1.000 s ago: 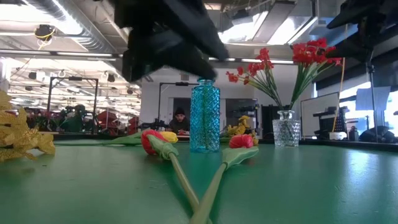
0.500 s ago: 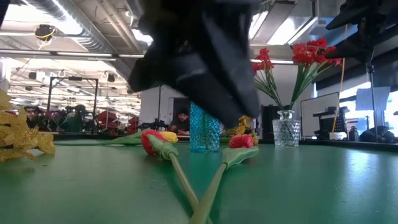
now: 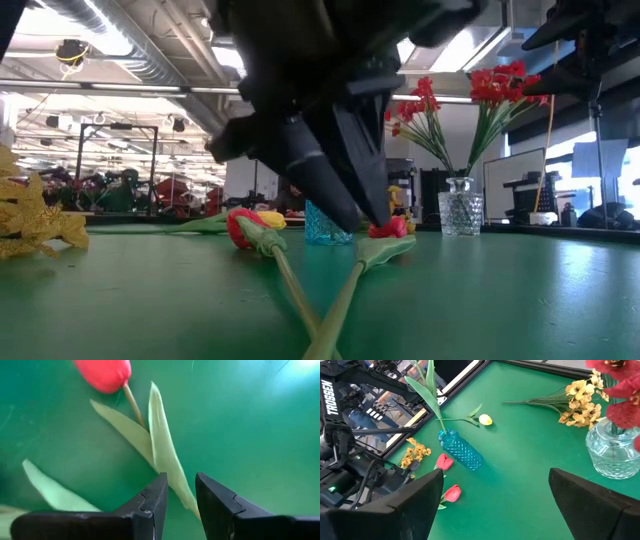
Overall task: Sort flowers into vase by color
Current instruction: Put the red flower into the transparent vase
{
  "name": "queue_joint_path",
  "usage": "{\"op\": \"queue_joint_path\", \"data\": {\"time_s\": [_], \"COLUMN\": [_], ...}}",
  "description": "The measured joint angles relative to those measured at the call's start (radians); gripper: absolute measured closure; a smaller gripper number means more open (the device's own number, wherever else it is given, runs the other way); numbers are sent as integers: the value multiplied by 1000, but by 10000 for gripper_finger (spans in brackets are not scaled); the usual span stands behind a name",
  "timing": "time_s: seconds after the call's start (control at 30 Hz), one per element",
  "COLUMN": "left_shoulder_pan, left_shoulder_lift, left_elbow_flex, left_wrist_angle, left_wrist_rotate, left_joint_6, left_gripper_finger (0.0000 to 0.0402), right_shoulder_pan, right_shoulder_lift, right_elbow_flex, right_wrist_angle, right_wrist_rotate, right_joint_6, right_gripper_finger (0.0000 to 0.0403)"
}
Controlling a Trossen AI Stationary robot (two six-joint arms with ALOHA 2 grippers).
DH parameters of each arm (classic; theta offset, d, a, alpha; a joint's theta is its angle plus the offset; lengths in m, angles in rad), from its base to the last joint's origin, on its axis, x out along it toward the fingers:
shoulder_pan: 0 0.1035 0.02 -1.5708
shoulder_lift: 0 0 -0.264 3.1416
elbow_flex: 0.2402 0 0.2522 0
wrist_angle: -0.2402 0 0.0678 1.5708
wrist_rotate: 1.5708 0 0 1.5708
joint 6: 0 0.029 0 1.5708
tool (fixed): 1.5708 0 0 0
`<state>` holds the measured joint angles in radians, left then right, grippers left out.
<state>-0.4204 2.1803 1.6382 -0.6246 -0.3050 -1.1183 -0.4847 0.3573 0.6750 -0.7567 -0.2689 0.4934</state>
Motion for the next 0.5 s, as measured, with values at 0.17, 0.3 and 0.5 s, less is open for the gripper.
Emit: {"op": "queue_joint_path", "data": {"time_s": [0.17, 0.3, 0.5], "left_shoulder_pan": [16, 27, 36], "left_shoulder_lift": [30, 53, 66], "left_elbow_flex": [1, 2, 4], "left_wrist_angle": [39, 49, 24], "left_wrist_rotate": [8, 44, 52], "left_joint_6": [24, 26, -2], "left_gripper_finger": [305, 305, 309], "right_shoulder_pan": [0, 0, 0], "right_shoulder_lift": [0, 0, 0], "right_elbow_flex": [0, 0, 0], "right_wrist_angle": [0, 0, 0], "right_wrist_rotate": [7, 8, 7], "right_joint_6": [0, 0, 0], "right_gripper_finger": [43, 43, 43]}}
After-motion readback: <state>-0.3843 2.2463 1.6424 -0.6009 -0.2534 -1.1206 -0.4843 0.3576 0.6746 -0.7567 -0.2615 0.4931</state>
